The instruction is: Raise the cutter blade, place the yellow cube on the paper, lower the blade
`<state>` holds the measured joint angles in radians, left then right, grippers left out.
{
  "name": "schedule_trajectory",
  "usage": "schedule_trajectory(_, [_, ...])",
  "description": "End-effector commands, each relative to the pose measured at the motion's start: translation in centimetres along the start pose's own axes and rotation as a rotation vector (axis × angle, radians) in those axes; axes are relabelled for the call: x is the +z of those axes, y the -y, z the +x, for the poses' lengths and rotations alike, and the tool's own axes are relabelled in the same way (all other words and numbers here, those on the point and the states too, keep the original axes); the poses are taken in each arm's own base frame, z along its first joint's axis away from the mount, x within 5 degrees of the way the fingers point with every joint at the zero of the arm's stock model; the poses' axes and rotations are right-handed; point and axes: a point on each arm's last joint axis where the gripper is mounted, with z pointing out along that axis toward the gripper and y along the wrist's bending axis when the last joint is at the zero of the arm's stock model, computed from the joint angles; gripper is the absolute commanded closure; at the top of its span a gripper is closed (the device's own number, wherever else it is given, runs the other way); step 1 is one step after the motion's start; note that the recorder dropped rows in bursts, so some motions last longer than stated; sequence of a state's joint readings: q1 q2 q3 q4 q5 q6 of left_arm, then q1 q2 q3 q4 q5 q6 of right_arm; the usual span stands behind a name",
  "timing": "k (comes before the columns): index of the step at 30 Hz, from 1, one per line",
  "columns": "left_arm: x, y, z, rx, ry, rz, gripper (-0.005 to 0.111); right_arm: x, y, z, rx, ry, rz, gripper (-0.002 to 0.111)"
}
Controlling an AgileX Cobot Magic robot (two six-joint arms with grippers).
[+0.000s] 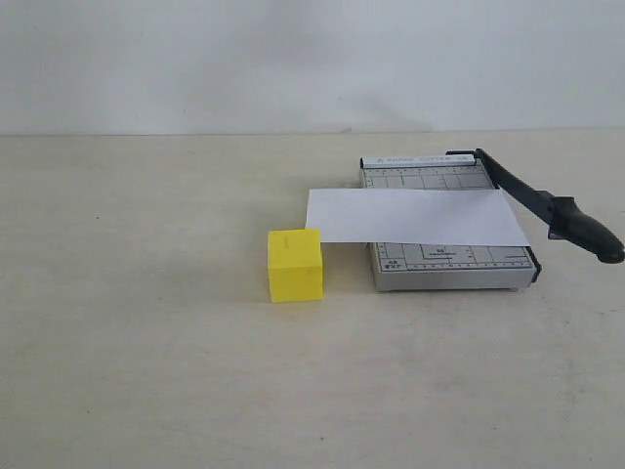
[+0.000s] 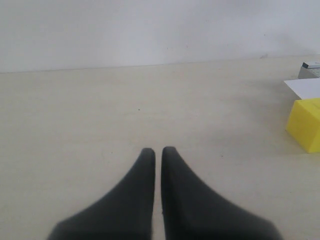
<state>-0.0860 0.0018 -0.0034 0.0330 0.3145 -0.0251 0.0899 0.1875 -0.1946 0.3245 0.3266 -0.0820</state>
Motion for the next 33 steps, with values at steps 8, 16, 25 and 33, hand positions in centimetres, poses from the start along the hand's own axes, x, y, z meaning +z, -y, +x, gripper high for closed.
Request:
schedule_trajectory(8, [0.0, 0.0, 0.0, 0.001, 0.006, 0.005, 0.102, 0.0, 0.1, -0.5, 0.069, 0.08, 0.003, 0.108])
schedule_trajectory(16, [0.0, -0.2, 0.0, 0.131, 0.007, -0.023, 0.102, 0.0, 0.1, -0.5, 0.069, 0.08, 0.003, 0.108])
schedule_trajectory(25, [0.0, -0.2, -0.5, 0.139, 0.062, -0.024, 0.102, 0.0, 0.1, -0.5, 0.069, 0.08, 0.003, 0.108])
schedule_trajectory(33, [-0.5, 0.0, -3.0, -0.656, 0.331, 0.11, 0.102, 0.0, 0.1, -0.5, 0.069, 0.08, 0.003, 0.108])
